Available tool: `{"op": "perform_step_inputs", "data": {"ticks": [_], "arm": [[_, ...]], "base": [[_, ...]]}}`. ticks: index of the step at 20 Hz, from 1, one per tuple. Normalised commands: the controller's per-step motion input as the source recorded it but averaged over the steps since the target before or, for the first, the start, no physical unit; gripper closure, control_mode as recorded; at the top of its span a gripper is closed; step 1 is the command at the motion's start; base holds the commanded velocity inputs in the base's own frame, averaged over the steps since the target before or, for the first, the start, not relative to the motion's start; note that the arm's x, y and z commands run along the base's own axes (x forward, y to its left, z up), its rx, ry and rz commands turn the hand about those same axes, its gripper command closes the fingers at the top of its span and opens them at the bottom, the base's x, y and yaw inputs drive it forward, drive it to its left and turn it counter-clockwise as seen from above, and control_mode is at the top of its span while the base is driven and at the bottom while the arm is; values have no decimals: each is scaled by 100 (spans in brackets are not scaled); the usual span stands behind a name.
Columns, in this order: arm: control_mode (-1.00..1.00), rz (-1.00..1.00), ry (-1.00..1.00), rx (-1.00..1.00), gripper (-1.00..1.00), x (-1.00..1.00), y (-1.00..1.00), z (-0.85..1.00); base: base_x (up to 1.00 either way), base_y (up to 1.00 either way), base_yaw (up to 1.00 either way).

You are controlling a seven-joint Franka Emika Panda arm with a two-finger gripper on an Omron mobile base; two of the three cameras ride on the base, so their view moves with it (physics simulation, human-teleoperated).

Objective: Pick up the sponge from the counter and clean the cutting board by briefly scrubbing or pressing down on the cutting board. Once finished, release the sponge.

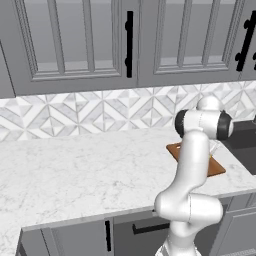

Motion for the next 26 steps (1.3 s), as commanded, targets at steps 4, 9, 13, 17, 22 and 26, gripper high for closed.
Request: {"op": "perform_step_inputs", "data": {"ticks": [4,9,13,17,22,26], "arm": [[-100,13,6,4,100,-84,71,-100],[-100,8,0,4,100,-100,100,-100],[-100,0,0,21,100,-85,100,-100],[-100,-1,4,32,100,-33,100,-97],[-100,-1,1,13,100,-1,88,10],[-100,0,11,26,100,21,50,0]], "base": [[0,0,0],[0,0,0],[0,0,0],[0,0,0],[0,0,0],[0,0,0]]}}
